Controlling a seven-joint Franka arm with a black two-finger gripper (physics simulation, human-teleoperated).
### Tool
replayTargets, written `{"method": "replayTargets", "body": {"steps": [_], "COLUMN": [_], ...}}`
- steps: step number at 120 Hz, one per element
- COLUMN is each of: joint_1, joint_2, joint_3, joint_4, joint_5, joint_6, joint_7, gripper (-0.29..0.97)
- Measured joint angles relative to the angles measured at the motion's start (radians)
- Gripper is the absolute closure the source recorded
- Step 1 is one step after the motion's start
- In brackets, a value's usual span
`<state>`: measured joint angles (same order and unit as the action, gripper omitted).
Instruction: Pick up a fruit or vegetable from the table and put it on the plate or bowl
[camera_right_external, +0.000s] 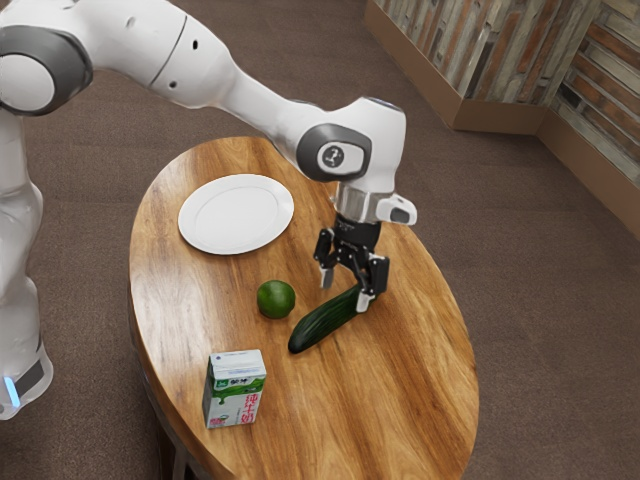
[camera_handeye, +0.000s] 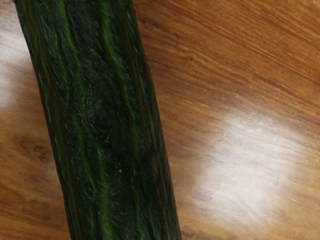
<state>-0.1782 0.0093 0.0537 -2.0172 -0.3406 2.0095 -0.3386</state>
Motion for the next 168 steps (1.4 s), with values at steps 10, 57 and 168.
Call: {"method": "replayTargets", "body": {"steps": [10, 57, 168], "joint_1": [-0.002, 0.028, 0.01], "joint_2": [0.01, 0.086, -0.125], "joint_3": [0.0, 0.002, 0.003], "joint_4": [0.0, -0.001, -0.004], "joint_5": [-0.004, -0.028, 0.038], "joint_6": [0.016, 0.046, 0.064], "joint_7": [0.031, 0.13, 0.117], "gripper": [0.0, -0.03, 0.46]}}
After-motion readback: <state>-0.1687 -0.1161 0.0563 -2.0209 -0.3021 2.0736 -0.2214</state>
